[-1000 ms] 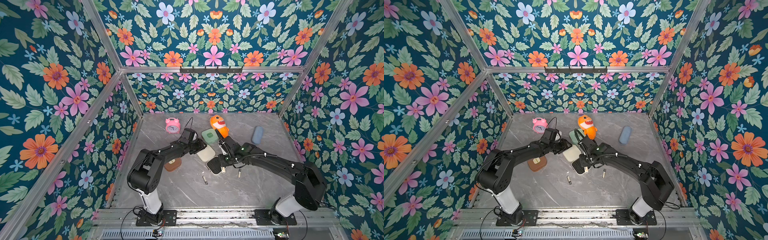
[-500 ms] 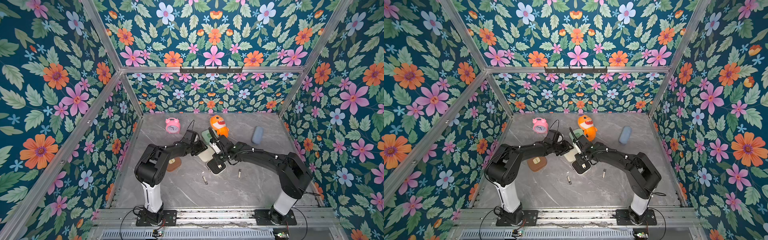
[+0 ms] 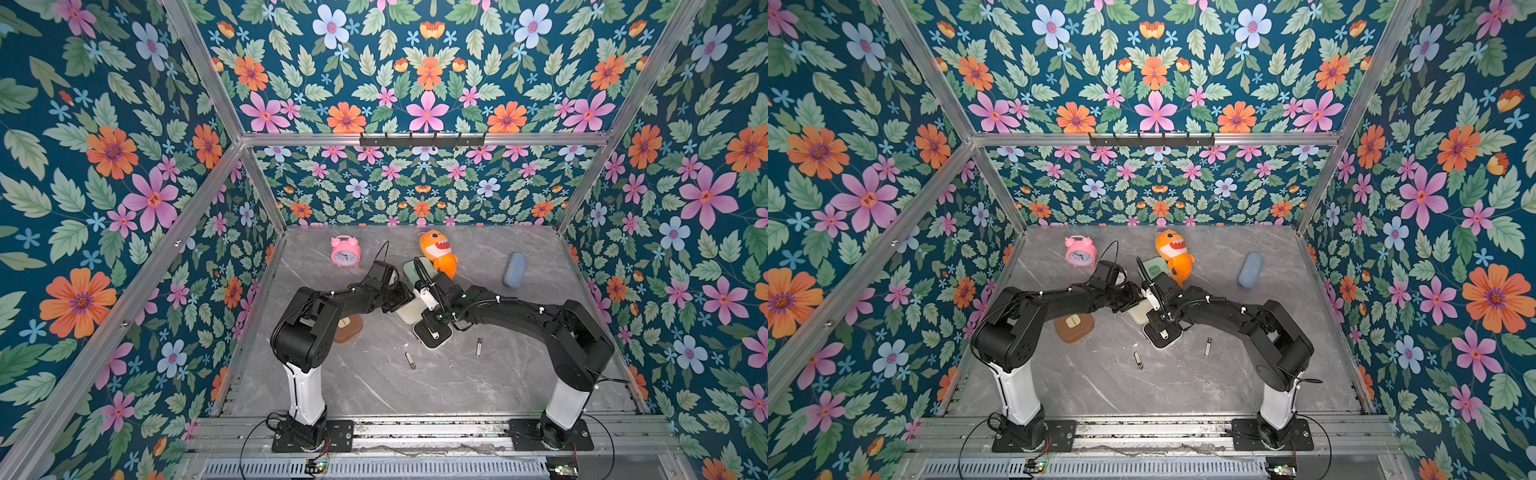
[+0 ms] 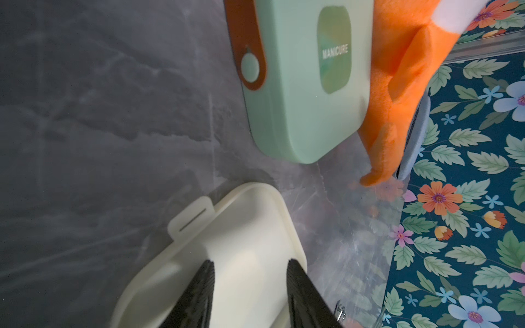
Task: Organize nail clipper sets
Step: Adjust the storage box at the center of the board.
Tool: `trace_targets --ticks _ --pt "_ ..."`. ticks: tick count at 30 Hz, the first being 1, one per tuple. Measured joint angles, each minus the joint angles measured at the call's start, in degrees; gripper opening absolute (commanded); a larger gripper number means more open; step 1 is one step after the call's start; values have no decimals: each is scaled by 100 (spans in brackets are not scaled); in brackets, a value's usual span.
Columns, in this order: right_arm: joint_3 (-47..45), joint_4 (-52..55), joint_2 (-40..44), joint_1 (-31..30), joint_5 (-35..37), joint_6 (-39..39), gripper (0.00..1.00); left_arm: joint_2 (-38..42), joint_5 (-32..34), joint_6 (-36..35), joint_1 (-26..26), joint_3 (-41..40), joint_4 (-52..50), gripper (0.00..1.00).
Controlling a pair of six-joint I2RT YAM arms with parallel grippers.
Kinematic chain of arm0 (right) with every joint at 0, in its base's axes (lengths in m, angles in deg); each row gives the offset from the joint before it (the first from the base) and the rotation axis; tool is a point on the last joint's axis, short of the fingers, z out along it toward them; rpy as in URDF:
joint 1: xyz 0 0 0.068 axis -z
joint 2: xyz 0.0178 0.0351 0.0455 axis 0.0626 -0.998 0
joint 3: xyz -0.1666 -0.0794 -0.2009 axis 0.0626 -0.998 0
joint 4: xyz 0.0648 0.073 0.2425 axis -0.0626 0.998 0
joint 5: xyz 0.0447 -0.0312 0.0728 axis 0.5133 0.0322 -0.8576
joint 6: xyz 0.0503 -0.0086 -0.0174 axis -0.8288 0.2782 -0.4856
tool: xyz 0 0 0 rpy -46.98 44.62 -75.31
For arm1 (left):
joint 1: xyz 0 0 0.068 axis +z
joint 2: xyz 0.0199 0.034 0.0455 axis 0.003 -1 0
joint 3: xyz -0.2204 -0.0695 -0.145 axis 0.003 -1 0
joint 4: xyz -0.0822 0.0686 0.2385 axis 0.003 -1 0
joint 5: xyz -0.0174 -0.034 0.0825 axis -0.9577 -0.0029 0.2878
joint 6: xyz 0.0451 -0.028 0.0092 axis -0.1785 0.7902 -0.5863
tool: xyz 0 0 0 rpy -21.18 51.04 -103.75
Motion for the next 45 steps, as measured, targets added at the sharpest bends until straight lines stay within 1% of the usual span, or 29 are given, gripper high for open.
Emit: trace_targets --ticks 10,23,33,45 --pt "22 120 -168 0 129 155 10 -57 -4 -2 22 -4 107 44" --pt "31 291 -260 -42 66 232 10 -149 -136 -7 107 -15 249 43" --pt "-136 326 -280 -120 13 -138 10 -184 -245 -114 116 -13 262 42" --pt "-24 531 -361 -131 144 -634 10 -155 -251 -136 118 -44 245 41"
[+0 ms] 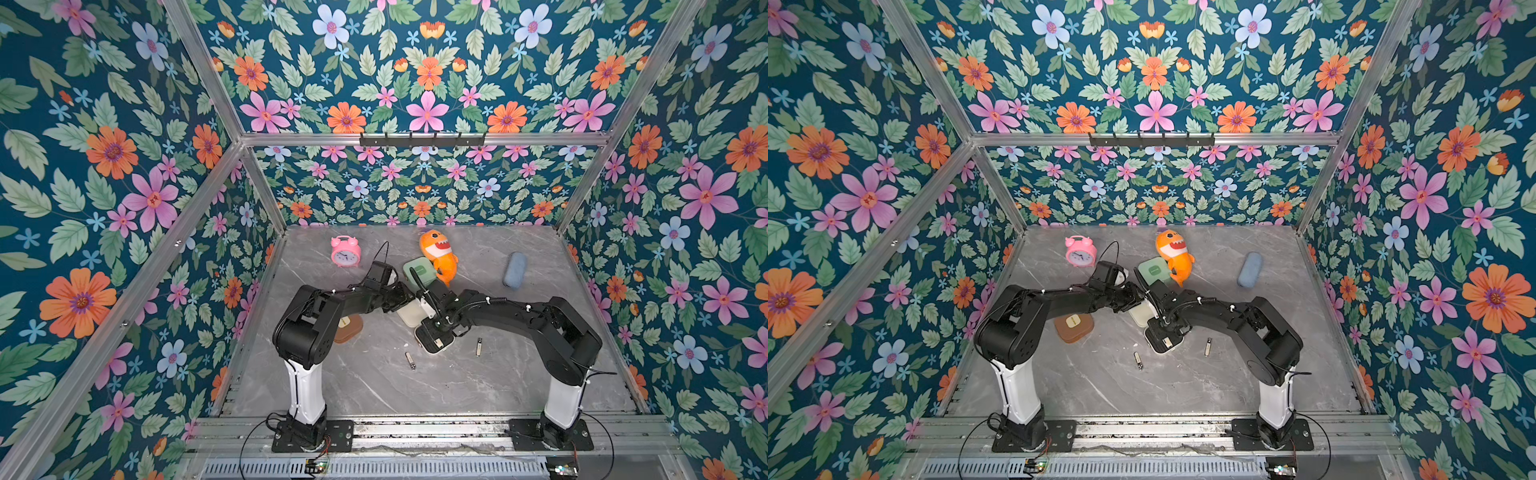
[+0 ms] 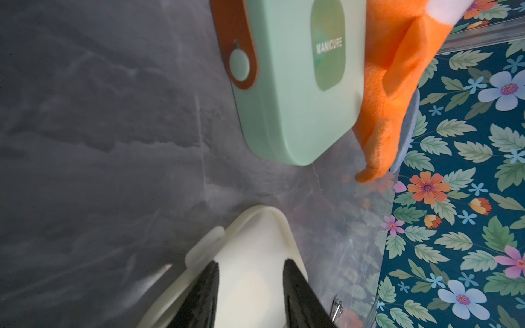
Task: Organize nail clipper sets
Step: Adjust the storage box at the center of the board, then adjust the nail clipper at the center of the board.
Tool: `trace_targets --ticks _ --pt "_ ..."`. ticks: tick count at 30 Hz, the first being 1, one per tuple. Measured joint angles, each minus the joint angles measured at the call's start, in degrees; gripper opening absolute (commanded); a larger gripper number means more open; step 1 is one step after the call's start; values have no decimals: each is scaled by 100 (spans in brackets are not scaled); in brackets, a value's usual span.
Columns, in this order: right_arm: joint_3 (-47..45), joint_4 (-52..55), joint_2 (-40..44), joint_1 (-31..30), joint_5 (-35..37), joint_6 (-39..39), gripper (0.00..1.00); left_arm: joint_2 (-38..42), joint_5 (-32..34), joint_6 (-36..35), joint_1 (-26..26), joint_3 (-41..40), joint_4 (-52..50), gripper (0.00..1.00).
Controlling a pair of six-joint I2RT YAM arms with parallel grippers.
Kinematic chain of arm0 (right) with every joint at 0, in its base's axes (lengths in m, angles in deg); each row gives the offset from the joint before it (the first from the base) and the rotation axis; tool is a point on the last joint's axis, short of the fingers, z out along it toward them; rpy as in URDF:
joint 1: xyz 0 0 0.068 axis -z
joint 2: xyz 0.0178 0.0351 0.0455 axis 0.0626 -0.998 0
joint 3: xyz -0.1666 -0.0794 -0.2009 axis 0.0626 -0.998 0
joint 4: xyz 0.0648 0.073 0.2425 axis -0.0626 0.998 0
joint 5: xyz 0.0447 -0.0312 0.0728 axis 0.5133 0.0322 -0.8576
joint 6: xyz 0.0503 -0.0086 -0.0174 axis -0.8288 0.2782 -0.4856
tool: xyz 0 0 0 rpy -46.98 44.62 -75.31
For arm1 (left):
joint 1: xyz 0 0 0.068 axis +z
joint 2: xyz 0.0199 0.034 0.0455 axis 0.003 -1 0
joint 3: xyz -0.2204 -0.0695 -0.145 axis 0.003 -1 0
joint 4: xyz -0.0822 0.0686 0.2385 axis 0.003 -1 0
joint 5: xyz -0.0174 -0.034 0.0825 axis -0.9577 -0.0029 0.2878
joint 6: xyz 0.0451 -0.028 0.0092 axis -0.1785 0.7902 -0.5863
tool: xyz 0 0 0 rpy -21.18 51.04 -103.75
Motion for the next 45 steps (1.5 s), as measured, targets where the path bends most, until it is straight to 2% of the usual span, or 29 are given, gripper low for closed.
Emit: trace_targets --ticks 9,15,23,37,39,45 --pt "120 234 -90 -20 87 -179 10 22 -33 -17 2 -15 -42 41" --pt "245 387 -282 -111 195 -227 14 37 -26 -17 4 -17 -79 41" --pt "442 575 -319 -160 229 -439 34 109 22 -17 13 -81 -109 41" --pt "793 1589 184 -116 321 -678 43 122 105 -22 28 -81 -120 40" --pt "793 1622 262 -116 317 -678 42 122 105 -22 28 -79 -120 40" --pt "793 1596 286 -111 179 -699 18 116 120 -39 28 -59 -125 40"
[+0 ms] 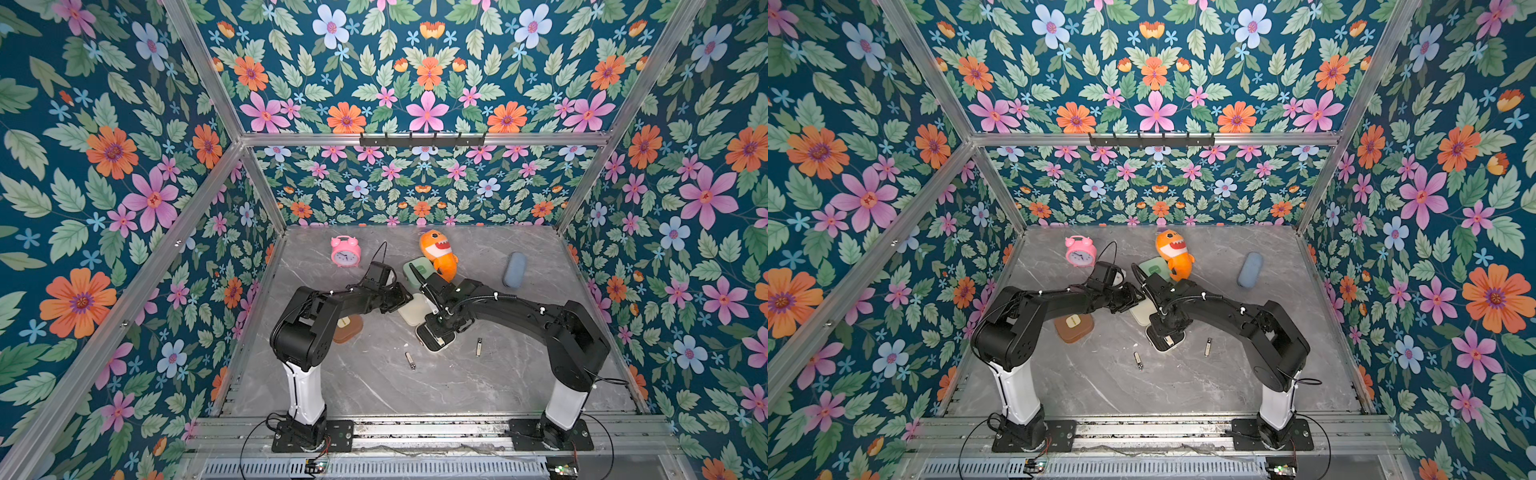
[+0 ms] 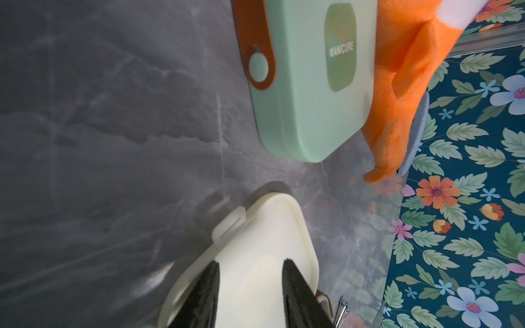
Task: Organize nail clipper sets
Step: Adjust the nail clipper at the center of the board.
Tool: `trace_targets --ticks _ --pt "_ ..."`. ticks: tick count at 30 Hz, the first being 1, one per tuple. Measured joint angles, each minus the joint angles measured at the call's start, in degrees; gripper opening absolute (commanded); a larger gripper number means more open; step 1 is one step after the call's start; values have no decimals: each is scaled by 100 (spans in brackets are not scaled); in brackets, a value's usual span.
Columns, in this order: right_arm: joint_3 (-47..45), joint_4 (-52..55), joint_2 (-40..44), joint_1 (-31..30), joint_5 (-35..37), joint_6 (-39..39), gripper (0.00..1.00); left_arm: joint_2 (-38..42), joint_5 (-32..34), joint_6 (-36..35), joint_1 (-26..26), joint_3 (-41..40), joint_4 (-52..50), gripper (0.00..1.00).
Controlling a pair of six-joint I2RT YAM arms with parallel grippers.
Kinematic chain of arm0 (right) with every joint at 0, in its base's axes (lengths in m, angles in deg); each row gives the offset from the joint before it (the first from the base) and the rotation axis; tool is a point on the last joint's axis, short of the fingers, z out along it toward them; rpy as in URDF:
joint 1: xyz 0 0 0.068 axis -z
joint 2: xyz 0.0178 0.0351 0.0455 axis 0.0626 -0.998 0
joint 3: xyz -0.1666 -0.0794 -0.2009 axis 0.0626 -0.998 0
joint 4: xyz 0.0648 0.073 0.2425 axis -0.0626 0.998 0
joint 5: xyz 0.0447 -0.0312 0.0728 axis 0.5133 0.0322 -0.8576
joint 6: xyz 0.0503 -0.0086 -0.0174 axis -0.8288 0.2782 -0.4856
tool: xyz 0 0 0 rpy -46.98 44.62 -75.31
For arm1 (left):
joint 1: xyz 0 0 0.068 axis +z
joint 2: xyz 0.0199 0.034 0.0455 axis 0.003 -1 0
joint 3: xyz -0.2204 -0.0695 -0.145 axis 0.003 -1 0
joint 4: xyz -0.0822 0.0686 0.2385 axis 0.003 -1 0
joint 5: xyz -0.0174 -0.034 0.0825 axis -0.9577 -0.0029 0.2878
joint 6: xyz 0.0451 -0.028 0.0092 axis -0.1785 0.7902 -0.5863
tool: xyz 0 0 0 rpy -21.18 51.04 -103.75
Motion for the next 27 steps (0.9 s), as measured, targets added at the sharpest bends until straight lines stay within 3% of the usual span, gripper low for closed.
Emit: trace_targets --ticks 19,27 --pt "-85 -332 -529 57 -299 -87 11 11 2 -24 4 20 -63 40" --pt "-144 -245 -39 37 -245 -168 31 295 -9 -26 13 127 -197 48"
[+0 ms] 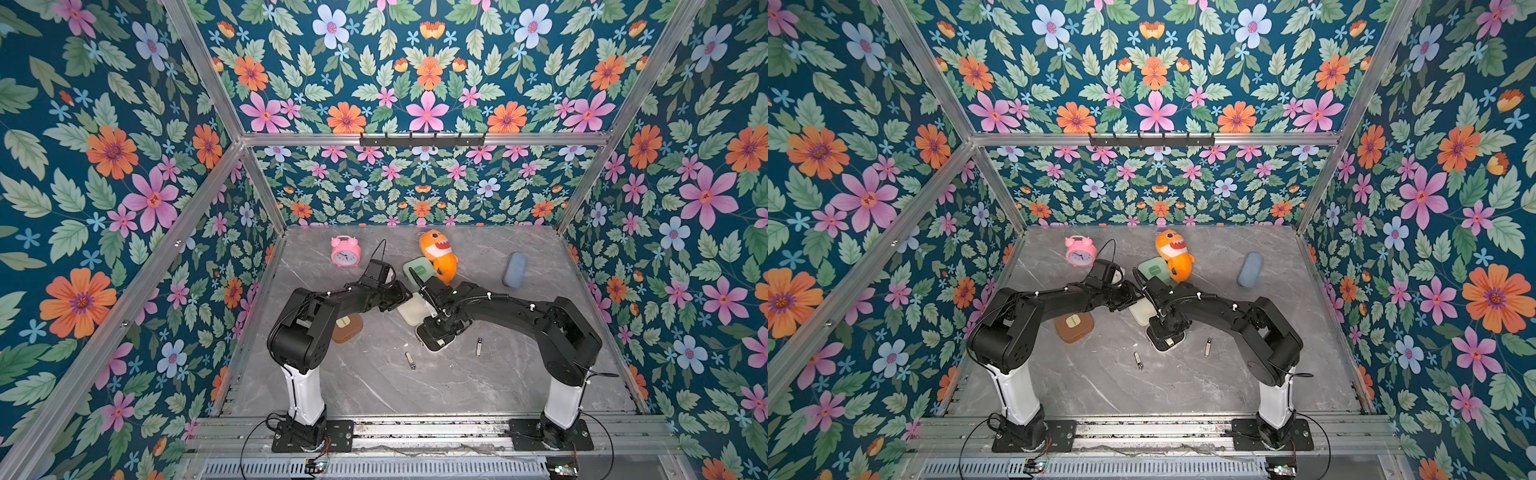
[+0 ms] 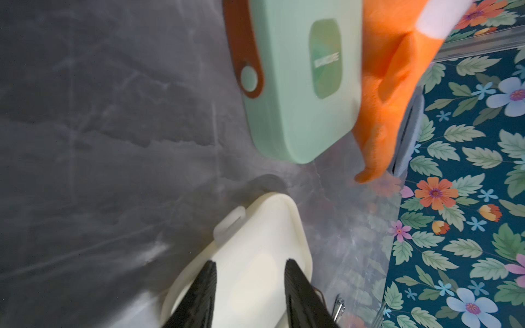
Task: Organize nail clipper sets
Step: Adjust the nail clipper at the center of the board.
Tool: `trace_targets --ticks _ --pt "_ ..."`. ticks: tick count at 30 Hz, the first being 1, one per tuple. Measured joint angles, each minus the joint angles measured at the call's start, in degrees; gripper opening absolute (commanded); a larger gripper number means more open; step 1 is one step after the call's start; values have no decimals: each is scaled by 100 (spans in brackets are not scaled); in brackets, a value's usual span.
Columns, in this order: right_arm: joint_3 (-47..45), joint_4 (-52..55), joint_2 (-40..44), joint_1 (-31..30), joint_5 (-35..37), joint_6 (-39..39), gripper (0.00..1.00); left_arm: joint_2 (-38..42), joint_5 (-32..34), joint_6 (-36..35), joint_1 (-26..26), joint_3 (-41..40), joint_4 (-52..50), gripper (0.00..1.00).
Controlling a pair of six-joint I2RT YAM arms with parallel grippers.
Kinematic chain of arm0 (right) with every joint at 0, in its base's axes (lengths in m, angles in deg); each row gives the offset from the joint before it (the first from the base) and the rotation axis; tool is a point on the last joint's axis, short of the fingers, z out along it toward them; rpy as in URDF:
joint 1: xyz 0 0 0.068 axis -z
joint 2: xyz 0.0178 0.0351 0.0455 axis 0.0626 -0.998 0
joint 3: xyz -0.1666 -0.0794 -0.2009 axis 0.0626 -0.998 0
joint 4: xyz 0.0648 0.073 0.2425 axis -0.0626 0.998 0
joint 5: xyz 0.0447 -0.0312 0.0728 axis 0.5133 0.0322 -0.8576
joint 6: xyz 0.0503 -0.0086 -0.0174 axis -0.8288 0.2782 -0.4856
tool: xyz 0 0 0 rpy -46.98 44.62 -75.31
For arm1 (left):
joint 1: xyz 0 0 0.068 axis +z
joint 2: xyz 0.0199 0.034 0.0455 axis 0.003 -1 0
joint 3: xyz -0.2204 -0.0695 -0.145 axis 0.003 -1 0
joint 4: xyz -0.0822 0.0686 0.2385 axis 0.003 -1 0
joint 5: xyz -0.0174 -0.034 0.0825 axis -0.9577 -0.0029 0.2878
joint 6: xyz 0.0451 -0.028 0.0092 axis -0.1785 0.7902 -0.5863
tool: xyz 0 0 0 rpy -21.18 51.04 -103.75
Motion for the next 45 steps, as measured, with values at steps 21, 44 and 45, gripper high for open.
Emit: trace_targets --ticks 21,44,45 --pt "509 -68 -542 -1250 -304 -348 58 2806 603 -214 1241 -1425 -713 55" --pt "1014 -372 -1405 -1672 -640 -605 55 3458 470 -271 1550 -2092 -872 55" --pt "1012 -411 -1410 -1707 -675 -619 55 3493 470 -271 1550 -2129 -874 55"
